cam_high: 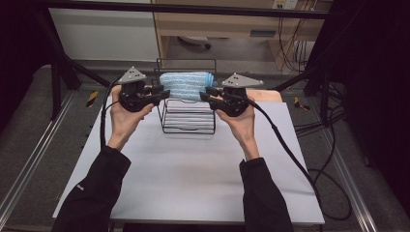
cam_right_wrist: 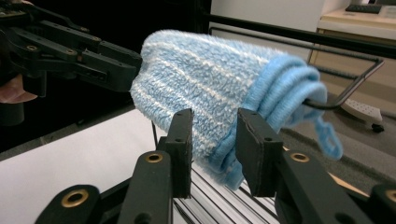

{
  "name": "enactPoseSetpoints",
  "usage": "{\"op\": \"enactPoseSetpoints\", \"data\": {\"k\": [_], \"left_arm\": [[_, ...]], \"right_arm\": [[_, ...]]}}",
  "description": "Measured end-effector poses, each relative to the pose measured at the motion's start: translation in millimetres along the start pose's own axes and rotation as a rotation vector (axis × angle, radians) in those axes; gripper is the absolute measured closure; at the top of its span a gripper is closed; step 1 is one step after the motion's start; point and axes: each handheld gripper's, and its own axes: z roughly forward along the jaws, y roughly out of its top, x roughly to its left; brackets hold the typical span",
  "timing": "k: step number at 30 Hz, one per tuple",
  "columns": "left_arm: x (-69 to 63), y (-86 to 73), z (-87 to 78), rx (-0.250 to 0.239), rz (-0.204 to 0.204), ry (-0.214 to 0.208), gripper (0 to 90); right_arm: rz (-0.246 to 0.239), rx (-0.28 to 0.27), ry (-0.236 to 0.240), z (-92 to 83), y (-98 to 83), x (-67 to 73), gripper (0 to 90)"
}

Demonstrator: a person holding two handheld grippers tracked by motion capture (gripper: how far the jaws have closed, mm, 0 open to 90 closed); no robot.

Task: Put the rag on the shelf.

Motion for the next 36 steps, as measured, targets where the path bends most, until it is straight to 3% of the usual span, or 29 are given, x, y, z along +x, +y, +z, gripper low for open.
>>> {"op": "enactPoseSetpoints", "data": {"k": [10,19,29,36], "left_arm": [[3.0,1.4,-12.0,-0.005,-0.013,0.010,47.2],[3.1,-6.0,-23.5,0.008,-0.010,0.016,37.8],[1.4,-30.2,-39.5,0.049,0.007,0.013,28.9],[0.7,-51.5,-45.2,0.094,0.023,0.026,21.5]], "right_arm": [[0.009,-0.030,-0.006,-12.3,9.2,0.0,53.3],[0.011,-0.015,-0.010,-25.7,11.1,2.0,36.8],[0.032,0.025,-0.036,-44.2,-2.4,-2.9,17.0],[0.039,0.056,-0.049,-58.1,-21.6,-7.0,9.7]]}}
